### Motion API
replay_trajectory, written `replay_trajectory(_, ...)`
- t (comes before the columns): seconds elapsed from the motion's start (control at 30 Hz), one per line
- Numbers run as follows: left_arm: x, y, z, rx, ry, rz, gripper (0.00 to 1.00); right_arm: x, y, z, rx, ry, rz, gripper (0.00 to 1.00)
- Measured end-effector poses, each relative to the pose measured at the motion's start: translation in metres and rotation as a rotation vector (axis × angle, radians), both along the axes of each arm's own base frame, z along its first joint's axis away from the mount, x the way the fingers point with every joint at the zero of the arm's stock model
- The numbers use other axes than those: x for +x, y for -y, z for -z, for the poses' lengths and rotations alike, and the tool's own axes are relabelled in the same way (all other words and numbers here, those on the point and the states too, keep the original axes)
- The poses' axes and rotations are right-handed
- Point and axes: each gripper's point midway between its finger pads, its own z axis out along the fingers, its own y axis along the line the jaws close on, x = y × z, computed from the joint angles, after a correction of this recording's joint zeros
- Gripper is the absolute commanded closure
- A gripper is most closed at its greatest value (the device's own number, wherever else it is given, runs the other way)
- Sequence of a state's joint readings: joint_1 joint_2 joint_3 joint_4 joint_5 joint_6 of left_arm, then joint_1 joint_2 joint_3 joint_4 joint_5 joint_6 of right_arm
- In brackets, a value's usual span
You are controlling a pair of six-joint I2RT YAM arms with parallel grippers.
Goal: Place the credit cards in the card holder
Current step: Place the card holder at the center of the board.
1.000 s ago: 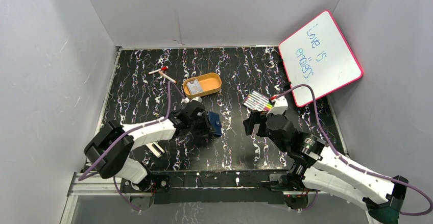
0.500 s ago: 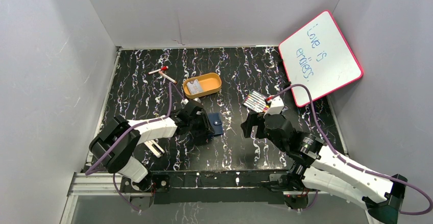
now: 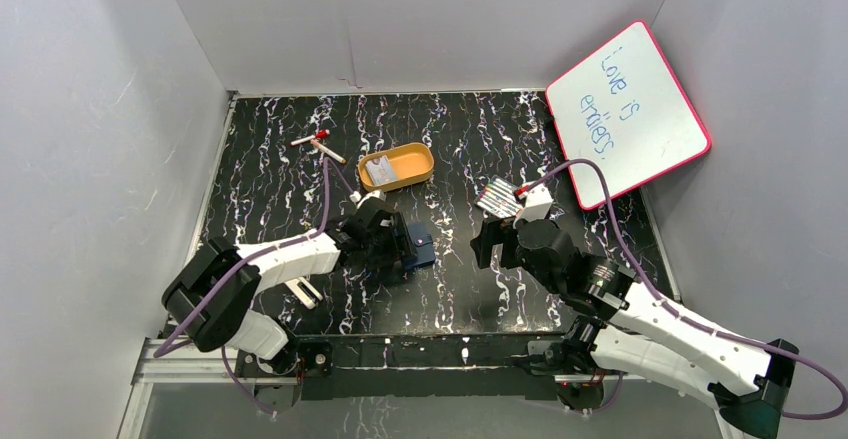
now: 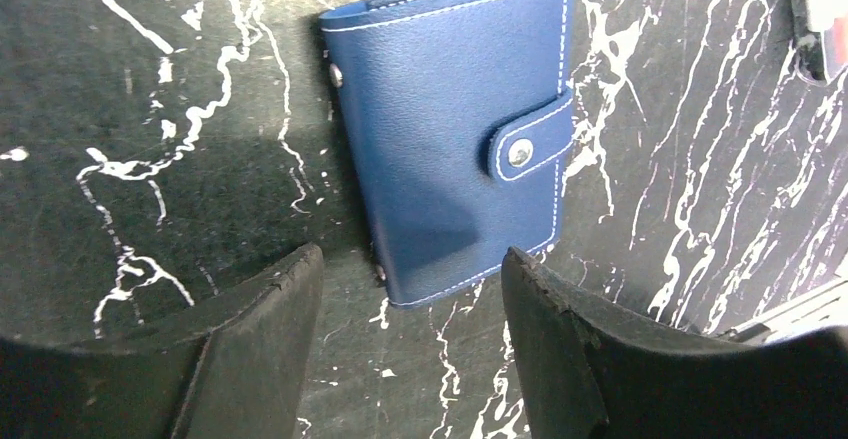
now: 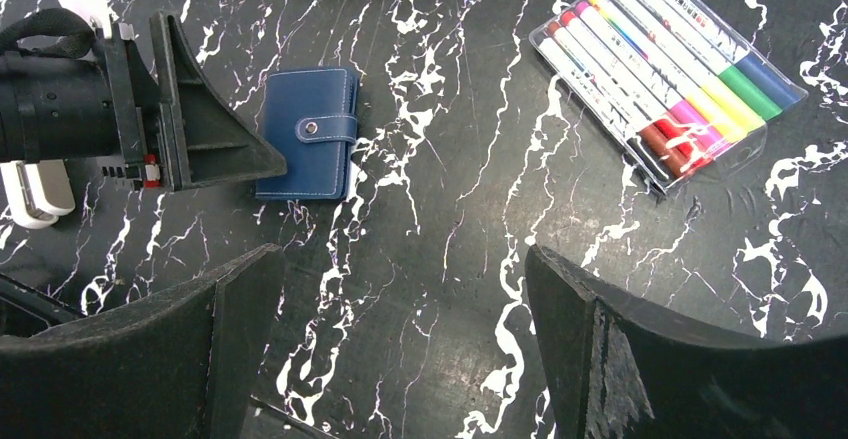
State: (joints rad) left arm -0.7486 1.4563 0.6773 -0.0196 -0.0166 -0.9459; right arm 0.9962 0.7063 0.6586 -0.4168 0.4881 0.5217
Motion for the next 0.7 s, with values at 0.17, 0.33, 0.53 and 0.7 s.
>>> replay_trajectory(0.17, 0.001, -0.006, 0.0, 0.023, 0.013, -0.012, 0.36, 0.0, 0.001, -0.003, 0.004, 0.008, -0.002, 0.01)
replay_trajectory(0.33, 0.001, -0.006, 0.0, 0.023, 0.014, -0.012, 0.37, -0.001, 0.002, -0.008, 0.021, 0.019, -0.004, 0.02)
replay_trajectory(0.53, 0.0, -0.004, 0.001, 0.021, 0.019, 0.017, 0.38, -0.002, 0.002, -0.009, 0.028, 0.02, -0.007, 0.02)
replay_trajectory(0.7, 0.002, 0.001, 0.0, 0.015, 0.031, 0.052, 0.33, -0.004, 0.002, -0.011, 0.04, 0.02, -0.012, 0.02)
